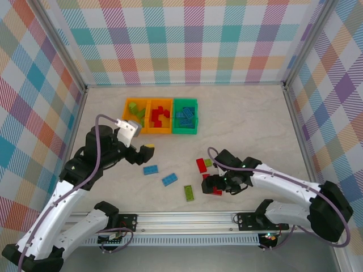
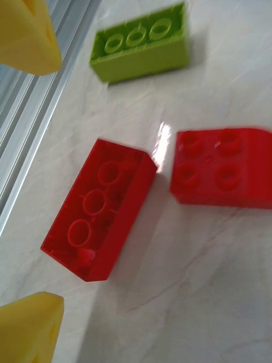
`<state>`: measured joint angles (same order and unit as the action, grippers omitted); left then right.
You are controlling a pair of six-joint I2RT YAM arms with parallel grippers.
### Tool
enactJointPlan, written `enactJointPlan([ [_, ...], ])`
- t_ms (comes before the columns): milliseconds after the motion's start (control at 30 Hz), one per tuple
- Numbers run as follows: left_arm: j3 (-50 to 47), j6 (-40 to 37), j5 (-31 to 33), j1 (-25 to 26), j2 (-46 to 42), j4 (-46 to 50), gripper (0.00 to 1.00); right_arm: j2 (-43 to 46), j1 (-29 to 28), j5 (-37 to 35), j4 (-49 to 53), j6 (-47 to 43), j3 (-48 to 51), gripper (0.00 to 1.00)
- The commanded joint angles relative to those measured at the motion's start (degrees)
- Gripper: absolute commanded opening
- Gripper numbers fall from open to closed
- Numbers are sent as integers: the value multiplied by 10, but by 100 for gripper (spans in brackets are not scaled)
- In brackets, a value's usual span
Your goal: Sort the legos into containers by color
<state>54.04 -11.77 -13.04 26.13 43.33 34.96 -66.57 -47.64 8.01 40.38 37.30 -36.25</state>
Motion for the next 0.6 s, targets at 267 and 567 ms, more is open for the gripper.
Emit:
enactJointPlan([
  [267, -65, -36, -18, 1, -60, -5, 100, -98, -35, -32, 0, 61, -33, 97],
  [567, -66, -83, -94, 1, -59, 20, 100, -219, -81, -159, 30, 167, -103, 93],
])
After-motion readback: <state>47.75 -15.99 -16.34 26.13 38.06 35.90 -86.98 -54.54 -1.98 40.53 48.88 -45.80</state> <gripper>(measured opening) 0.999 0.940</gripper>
